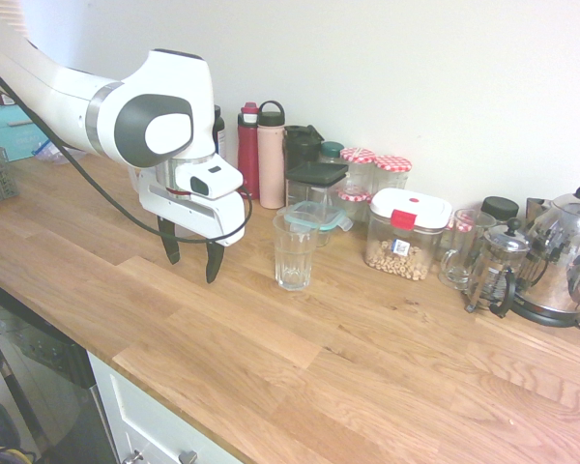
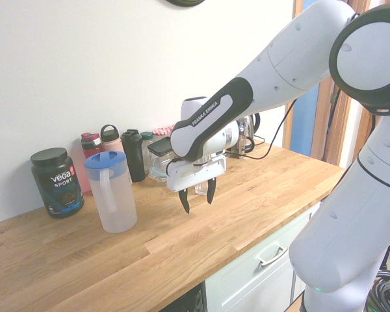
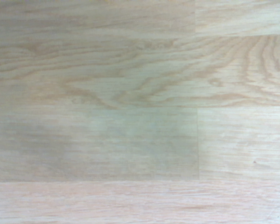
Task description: Pour me some water
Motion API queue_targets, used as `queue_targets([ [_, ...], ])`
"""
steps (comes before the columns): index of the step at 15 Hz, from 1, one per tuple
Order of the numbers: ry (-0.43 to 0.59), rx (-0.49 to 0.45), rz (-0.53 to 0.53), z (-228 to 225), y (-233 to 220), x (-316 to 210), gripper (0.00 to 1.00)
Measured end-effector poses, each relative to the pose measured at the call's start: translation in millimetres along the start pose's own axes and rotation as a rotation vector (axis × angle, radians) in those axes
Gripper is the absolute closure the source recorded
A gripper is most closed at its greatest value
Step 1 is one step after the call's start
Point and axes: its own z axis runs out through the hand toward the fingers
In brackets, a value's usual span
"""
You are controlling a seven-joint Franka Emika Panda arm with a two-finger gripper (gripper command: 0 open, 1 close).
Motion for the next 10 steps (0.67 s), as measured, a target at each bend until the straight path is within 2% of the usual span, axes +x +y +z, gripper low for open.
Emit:
queue_targets([
  [5,0.023,0.010,0.020,-13,-7,-13,0.00],
  [10,0.083,0.040,0.032,-80,-23,-102,0.00],
])
